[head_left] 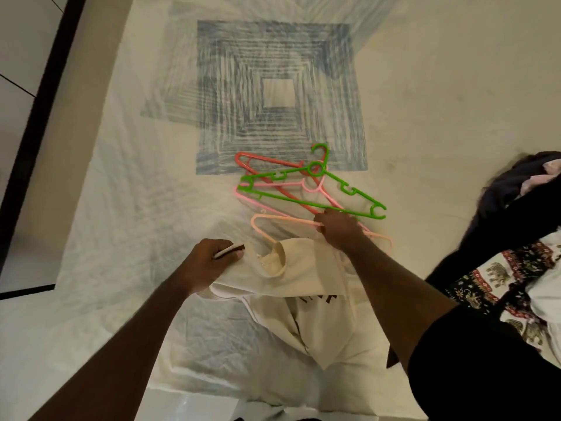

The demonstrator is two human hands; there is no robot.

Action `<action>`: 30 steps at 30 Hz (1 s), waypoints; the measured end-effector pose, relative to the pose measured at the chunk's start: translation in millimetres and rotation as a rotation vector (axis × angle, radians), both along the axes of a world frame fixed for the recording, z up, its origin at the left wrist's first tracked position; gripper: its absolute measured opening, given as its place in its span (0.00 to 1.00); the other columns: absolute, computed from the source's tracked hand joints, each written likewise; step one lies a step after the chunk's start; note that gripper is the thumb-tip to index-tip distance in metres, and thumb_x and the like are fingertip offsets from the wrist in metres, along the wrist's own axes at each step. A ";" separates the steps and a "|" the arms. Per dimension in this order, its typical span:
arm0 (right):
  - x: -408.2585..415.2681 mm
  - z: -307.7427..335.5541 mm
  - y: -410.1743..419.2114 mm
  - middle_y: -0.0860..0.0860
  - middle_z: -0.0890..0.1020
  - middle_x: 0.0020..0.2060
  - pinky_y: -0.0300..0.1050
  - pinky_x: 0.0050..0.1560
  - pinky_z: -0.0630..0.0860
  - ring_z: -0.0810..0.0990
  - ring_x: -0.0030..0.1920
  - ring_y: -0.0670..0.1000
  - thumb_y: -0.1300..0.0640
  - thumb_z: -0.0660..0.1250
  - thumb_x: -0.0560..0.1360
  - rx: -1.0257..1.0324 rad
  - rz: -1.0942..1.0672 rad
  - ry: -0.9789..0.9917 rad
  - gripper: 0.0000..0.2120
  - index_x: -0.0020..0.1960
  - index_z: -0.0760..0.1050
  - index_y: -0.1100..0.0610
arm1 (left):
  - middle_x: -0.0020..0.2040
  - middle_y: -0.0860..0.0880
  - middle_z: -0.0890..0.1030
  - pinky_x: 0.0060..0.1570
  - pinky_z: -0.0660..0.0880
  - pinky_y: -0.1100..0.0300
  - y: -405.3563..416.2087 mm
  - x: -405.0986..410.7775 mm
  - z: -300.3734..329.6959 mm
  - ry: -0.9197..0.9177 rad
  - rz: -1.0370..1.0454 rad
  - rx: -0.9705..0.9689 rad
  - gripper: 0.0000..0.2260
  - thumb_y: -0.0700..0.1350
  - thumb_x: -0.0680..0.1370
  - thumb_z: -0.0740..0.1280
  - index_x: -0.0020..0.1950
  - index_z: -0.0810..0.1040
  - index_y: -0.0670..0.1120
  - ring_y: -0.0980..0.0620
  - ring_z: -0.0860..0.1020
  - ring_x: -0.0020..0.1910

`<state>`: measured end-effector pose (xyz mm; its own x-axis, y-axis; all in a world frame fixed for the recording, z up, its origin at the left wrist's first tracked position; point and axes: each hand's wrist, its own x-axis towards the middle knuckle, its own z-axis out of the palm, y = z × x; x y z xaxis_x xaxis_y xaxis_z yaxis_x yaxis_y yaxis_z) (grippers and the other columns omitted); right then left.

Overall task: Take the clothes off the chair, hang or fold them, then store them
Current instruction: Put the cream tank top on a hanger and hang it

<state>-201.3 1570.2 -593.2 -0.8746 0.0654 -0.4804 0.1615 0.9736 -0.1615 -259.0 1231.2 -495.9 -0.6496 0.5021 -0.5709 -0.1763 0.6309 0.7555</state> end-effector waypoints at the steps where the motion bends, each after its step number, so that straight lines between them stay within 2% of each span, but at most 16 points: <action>1: 0.7 8.0 3.1 0.55 0.77 0.56 0.55 0.50 0.77 0.79 0.56 0.60 0.54 0.64 0.81 -0.054 -0.019 0.023 0.12 0.62 0.79 0.51 | 0.31 0.52 0.77 0.34 0.68 0.62 0.6 -0.4 3.7 0.005 0.008 0.008 0.14 0.47 0.81 0.70 0.39 0.80 0.41 0.59 0.72 0.32; 3: 2.9 29.2 12.7 0.58 0.78 0.56 0.54 0.51 0.76 0.80 0.54 0.62 0.57 0.65 0.80 -0.188 -0.122 0.071 0.13 0.63 0.81 0.53 | 0.36 0.45 0.81 0.37 0.71 0.56 2.9 0.6 12.6 0.014 0.003 0.019 0.17 0.56 0.78 0.69 0.42 0.82 0.41 0.57 0.75 0.35; 5: 8.6 47.4 23.6 0.58 0.83 0.54 0.47 0.49 0.73 0.81 0.52 0.60 0.59 0.65 0.80 -0.309 -0.181 0.128 0.13 0.62 0.82 0.57 | 0.41 0.42 0.83 0.40 0.74 0.51 5.7 1.3 19.2 0.016 0.014 0.010 0.21 0.61 0.74 0.67 0.46 0.83 0.43 0.54 0.78 0.38; 7: 16.7 73.2 29.6 0.55 0.85 0.48 0.41 0.45 0.69 0.81 0.45 0.52 0.57 0.64 0.80 -0.465 -0.293 0.238 0.12 0.58 0.83 0.59 | 0.42 0.43 0.84 0.41 0.75 0.51 10.7 4.4 29.9 0.010 0.050 0.030 0.19 0.61 0.73 0.68 0.46 0.84 0.45 0.51 0.80 0.40; 9: 25.9 97.7 32.0 0.53 0.84 0.43 0.39 0.42 0.70 0.78 0.39 0.45 0.59 0.64 0.81 -0.557 -0.479 0.395 0.09 0.55 0.82 0.59 | 0.40 0.45 0.85 0.41 0.75 0.52 16.7 11.3 43.0 0.010 0.088 0.058 0.19 0.62 0.72 0.69 0.46 0.84 0.47 0.46 0.83 0.41; 11: 30.2 112.5 34.2 0.51 0.83 0.41 0.35 0.42 0.70 0.76 0.38 0.42 0.60 0.63 0.83 -0.566 -0.632 0.539 0.08 0.55 0.81 0.58 | 0.36 0.48 0.83 0.38 0.72 0.54 23.4 14.0 50.3 0.004 0.075 0.074 0.17 0.60 0.73 0.71 0.42 0.82 0.45 0.46 0.80 0.35; 12: 33.2 121.5 34.6 0.50 0.82 0.41 0.36 0.42 0.70 0.76 0.39 0.41 0.60 0.62 0.84 -0.535 -0.698 0.625 0.08 0.55 0.81 0.58 | 0.32 0.50 0.79 0.37 0.68 0.56 25.8 15.4 56.2 -0.004 0.051 0.080 0.18 0.57 0.74 0.73 0.39 0.80 0.42 0.51 0.76 0.31; 14: 42.1 145.9 37.5 0.49 0.82 0.43 0.40 0.42 0.68 0.76 0.41 0.45 0.60 0.61 0.84 -0.435 -0.810 0.821 0.09 0.56 0.80 0.58 | 0.30 0.51 0.72 0.34 0.64 0.60 29.9 20.0 75.0 -0.053 -0.035 0.076 0.18 0.51 0.76 0.76 0.36 0.78 0.39 0.56 0.70 0.31; 17: 47.9 173.4 48.1 0.49 0.79 0.39 0.42 0.40 0.66 0.75 0.38 0.50 0.59 0.59 0.84 -0.421 -1.007 0.940 0.09 0.57 0.79 0.56 | 0.31 0.50 0.76 0.35 0.67 0.63 33.3 22.0 100.6 -0.090 -0.130 0.084 0.11 0.47 0.73 0.78 0.34 0.82 0.45 0.56 0.74 0.33; 18: 49.4 180.6 48.2 0.49 0.78 0.38 0.42 0.40 0.67 0.74 0.37 0.50 0.59 0.59 0.84 -0.474 -1.050 0.950 0.09 0.56 0.78 0.54 | 0.33 0.49 0.79 0.36 0.69 0.63 35.1 23.0 109.4 -0.075 -0.114 0.104 0.08 0.46 0.72 0.79 0.37 0.84 0.44 0.56 0.76 0.34; 20: 49.1 193.7 40.8 0.47 0.74 0.34 0.44 0.35 0.68 0.71 0.32 0.48 0.58 0.59 0.83 -0.704 -1.125 0.962 0.09 0.53 0.78 0.50 | 0.35 0.48 0.82 0.36 0.72 0.63 40.5 25.3 122.9 -0.035 -0.005 0.150 0.08 0.44 0.71 0.80 0.43 0.85 0.41 0.55 0.79 0.35; 23: 47.4 214.6 4.6 0.48 0.67 0.29 0.38 0.26 0.64 0.66 0.27 0.44 0.62 0.59 0.84 -1.128 -1.230 0.923 0.09 0.51 0.75 0.53 | 0.43 0.44 0.86 0.41 0.79 0.57 52.5 31.3 138.0 -0.013 0.171 0.230 0.13 0.46 0.69 0.82 0.48 0.85 0.42 0.51 0.83 0.41; 25: 49.1 226.6 -26.9 0.49 0.66 0.28 0.38 0.26 0.63 0.64 0.27 0.45 0.63 0.58 0.85 -1.343 -1.266 0.869 0.08 0.51 0.74 0.55 | 0.47 0.44 0.86 0.47 0.80 0.52 61.3 34.4 143.9 0.011 0.204 0.265 0.16 0.49 0.67 0.83 0.50 0.86 0.46 0.49 0.84 0.45; 28: 59.4 232.8 -68.5 0.50 0.65 0.28 0.40 0.28 0.61 0.63 0.28 0.46 0.61 0.57 0.85 -1.565 -1.301 0.743 0.07 0.50 0.72 0.55 | 0.50 0.47 0.87 0.50 0.80 0.58 74.5 40.8 156.2 -0.015 0.226 0.365 0.16 0.42 0.71 0.80 0.57 0.84 0.49 0.52 0.85 0.49; 30: 71.3 229.6 -86.8 0.50 0.67 0.28 0.42 0.30 0.61 0.64 0.29 0.47 0.60 0.58 0.85 -1.641 -1.294 0.651 0.07 0.52 0.73 0.56 | 0.52 0.47 0.87 0.53 0.80 0.58 80.8 44.0 162.5 -0.036 0.209 0.407 0.17 0.39 0.73 0.78 0.60 0.82 0.47 0.50 0.85 0.54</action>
<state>-130.0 1483.3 -363.6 -0.7135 0.5409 -0.4453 0.0237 -0.6167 -0.7869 -215.0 1311.9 -333.4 -0.7442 0.5502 -0.3786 -0.2990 0.2324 0.9255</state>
